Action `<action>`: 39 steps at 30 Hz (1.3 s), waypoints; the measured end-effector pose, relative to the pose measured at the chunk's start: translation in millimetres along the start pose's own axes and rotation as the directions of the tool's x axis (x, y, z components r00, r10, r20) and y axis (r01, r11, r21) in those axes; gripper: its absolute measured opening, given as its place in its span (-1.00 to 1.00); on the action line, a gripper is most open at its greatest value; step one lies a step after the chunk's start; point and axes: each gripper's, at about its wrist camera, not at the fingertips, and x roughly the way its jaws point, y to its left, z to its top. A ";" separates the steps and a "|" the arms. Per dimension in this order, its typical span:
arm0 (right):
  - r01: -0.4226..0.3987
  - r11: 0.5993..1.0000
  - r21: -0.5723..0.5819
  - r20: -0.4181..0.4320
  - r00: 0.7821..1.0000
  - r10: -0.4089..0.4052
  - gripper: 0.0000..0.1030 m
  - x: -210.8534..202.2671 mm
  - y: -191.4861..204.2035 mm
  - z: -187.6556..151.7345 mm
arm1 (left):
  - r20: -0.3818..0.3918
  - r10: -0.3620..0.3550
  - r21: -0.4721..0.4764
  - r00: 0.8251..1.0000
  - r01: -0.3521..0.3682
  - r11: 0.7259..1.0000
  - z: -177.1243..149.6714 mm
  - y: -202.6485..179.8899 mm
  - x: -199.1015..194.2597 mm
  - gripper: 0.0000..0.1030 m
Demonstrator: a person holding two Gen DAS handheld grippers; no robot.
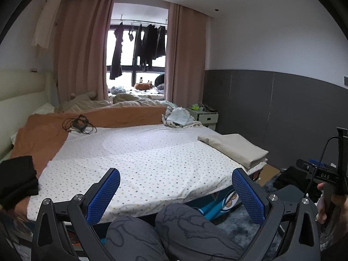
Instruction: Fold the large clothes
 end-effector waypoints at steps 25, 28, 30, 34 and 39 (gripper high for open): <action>-0.033 0.999 0.028 -0.058 0.998 0.034 1.00 19.5 12.1 -6.1 | -0.023 0.019 -0.017 1.000 -0.019 1.000 -7.3 9.3 5.4 0.99; -0.033 0.999 0.029 -0.057 0.998 0.035 1.00 19.2 10.9 -6.6 | -0.024 0.021 -0.010 0.999 -0.021 1.000 -8.0 8.9 4.8 0.99; -0.033 0.999 0.031 -0.060 0.998 0.035 1.00 18.4 11.4 -7.2 | -0.027 0.019 -0.011 0.999 -0.019 1.000 -8.3 9.1 4.8 0.99; -0.034 0.999 0.032 -0.058 0.998 0.036 1.00 16.4 12.1 -7.5 | -0.025 0.018 -0.011 1.000 -0.019 1.000 -7.9 8.0 3.1 0.99; -0.032 0.999 0.026 -0.049 0.998 0.034 1.00 14.5 14.7 -8.1 | -0.025 0.017 -0.006 1.000 -0.017 1.000 -8.4 5.8 3.2 0.99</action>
